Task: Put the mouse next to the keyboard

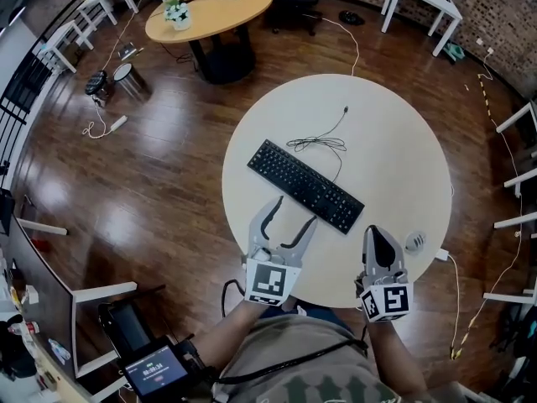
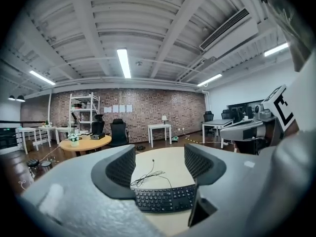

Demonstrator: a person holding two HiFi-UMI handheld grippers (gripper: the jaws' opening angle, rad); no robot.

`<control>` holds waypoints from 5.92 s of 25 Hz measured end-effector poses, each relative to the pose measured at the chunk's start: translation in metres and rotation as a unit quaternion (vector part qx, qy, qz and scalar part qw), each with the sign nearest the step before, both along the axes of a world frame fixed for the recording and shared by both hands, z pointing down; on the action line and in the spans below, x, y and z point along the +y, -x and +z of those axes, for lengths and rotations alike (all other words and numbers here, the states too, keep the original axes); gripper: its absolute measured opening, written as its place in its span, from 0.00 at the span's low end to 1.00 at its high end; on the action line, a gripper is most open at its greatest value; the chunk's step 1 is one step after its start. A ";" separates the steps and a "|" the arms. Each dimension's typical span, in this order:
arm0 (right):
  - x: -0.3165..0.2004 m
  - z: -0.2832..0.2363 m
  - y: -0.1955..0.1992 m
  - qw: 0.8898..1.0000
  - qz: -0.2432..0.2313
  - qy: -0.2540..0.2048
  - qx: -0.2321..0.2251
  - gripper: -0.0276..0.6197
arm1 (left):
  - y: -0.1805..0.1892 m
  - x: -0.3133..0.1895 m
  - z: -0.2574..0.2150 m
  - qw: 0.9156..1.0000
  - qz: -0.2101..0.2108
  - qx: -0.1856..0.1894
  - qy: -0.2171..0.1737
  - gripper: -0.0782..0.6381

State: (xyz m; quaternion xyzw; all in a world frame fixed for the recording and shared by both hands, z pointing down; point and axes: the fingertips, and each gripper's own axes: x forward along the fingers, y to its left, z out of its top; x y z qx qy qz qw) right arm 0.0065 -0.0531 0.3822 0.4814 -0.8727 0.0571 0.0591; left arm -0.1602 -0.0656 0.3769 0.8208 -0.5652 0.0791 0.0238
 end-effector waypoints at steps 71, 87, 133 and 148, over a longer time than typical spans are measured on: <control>0.000 -0.008 0.022 0.996 0.052 -0.056 0.050 0.05 | 0.074 0.020 -0.019 0.996 -0.046 0.008 -0.080 0.11; 0.016 -0.018 0.051 0.995 0.061 -0.058 0.057 0.05 | 0.093 0.029 -0.008 0.997 -0.016 -0.008 -0.069 0.11; 0.077 -0.017 0.010 0.996 0.055 -0.061 0.040 0.05 | 0.052 0.077 -0.031 0.996 -0.031 -0.002 -0.080 0.11; 0.073 -0.004 0.009 0.995 0.055 -0.057 0.055 0.05 | 0.046 0.060 -0.025 0.996 -0.021 0.000 -0.089 0.11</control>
